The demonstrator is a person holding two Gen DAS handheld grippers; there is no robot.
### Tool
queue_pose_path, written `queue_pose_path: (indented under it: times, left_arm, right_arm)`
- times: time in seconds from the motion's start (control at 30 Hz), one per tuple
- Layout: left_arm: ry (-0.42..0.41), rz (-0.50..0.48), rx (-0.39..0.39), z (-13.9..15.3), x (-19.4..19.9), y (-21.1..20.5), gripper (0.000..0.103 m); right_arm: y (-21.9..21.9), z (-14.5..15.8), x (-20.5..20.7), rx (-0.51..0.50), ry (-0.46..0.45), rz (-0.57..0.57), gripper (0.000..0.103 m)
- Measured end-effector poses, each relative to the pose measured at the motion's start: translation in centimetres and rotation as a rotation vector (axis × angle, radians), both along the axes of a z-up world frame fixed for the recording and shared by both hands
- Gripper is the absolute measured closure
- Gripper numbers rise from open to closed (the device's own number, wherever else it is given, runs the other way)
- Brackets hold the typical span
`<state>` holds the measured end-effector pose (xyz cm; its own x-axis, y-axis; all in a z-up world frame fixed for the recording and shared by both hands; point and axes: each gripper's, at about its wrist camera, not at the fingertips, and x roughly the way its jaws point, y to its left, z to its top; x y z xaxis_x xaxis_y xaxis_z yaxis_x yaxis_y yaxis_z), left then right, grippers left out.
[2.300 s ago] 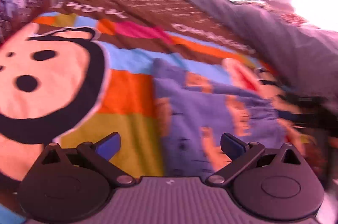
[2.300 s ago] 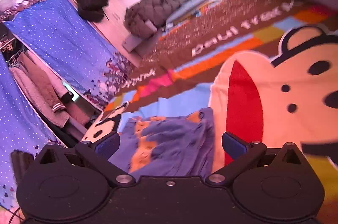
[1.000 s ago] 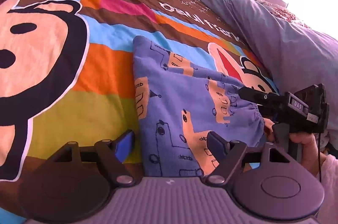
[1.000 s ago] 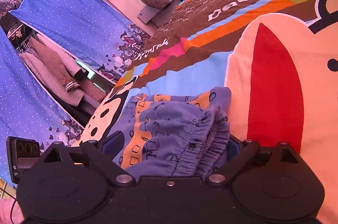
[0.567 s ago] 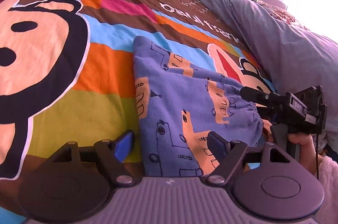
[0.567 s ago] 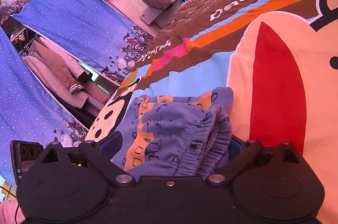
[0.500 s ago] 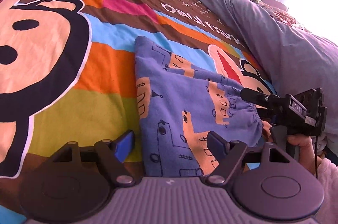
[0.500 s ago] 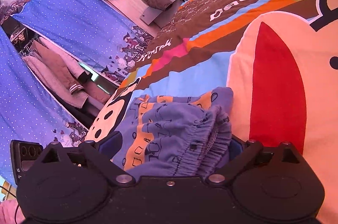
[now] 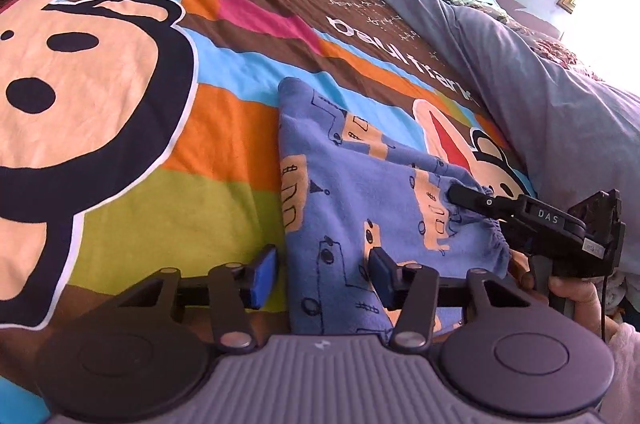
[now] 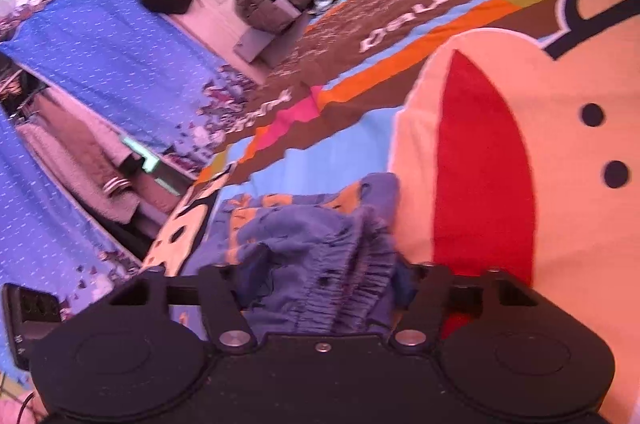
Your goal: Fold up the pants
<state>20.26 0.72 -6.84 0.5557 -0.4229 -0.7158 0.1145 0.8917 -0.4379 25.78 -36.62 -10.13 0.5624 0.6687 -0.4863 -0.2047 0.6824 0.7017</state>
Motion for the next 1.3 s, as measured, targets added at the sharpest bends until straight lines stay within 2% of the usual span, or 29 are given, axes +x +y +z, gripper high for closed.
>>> queue_pose_path:
  times: [0.03,0.1,0.2,0.43,0.53,0.6,0.63,0.73,0.83,0.9,0.97,1.0,1.07,1.13,1.2,1.23,1.3]
  left_arm:
    - [-0.003,-0.001,0.004,0.0,0.0,-0.1,0.051]
    - [-0.008,-0.006,0.010,0.0,-0.1,-0.3,0.059]
    - [-0.020,-0.014,0.023,0.2,-0.3,-0.6,0.066]
    - [-0.039,0.005,0.035,0.7,-0.7,-0.3,0.083]
    - [-0.066,0.005,0.045,1.1,-1.3,-0.2,0.087]
    - [-0.092,-0.001,0.065,1.5,-1.7,-0.1,0.096]
    - [-0.106,-0.001,0.078,1.7,-2.0,0.0,0.097]
    - [-0.131,0.003,0.082,2.4,-2.5,0.8,0.099]
    - [-0.163,0.042,0.072,3.4,-2.8,2.1,0.103]
    - [-0.214,0.088,0.094,4.3,-3.0,3.1,0.103]
    - [-0.233,0.106,0.071,4.8,-2.8,4.4,0.103]
    - [-0.203,0.100,0.020,4.8,-2.3,5.2,0.103]
    - [-0.087,0.065,-0.108,3.9,-1.2,6.5,0.103]
    - [0.019,0.069,-0.217,2.5,-0.7,7.3,0.098]
    - [0.064,0.045,-0.229,1.5,-0.8,7.2,0.093]
    - [0.076,0.024,-0.212,1.2,-0.8,6.7,0.088]
    - [0.089,-0.015,-0.190,0.7,-1.0,5.8,0.056]
  right_arm:
    - [0.0,0.0,0.0,-0.009,0.003,-0.008,0.050]
    - [0.3,0.1,-0.3,-0.039,0.001,-0.020,0.055]
    - [1.8,1.0,-0.7,-0.152,-0.019,-0.017,0.059]
    - [8.9,4.0,-2.4,-0.674,-0.158,0.054,0.064]
    - [11.6,4.6,-3.3,-0.864,-0.227,0.097,0.069]
    - [13.0,4.8,-3.8,-0.964,-0.267,0.120,0.073]
    - [13.7,4.9,-4.0,-1.010,-0.288,0.129,0.074]
    - [15.2,5.3,-4.5,-1.105,-0.341,0.147,0.078]
    - [16.2,6.1,-4.7,-1.134,-0.372,0.134,0.080]
    - [17.0,6.7,-4.6,-1.141,-0.396,0.122,0.082]
    - [17.7,7.3,-4.5,-1.148,-0.420,0.111,0.082]
    - [18.1,7.6,-4.3,-1.146,-0.426,0.113,0.082]
    - [18.8,8.0,-4.3,-1.155,-0.427,0.130,0.082]
    - [19.1,8.0,-4.3,-1.182,-0.434,0.150,0.082]
    - [19.0,7.9,-4.2,-1.191,-0.424,0.159,0.082]
    - [18.7,7.9,-4.2,-1.188,-0.417,0.154,0.082]
    - [18.2,7.7,-4.3,-1.173,-0.400,0.145,0.082]
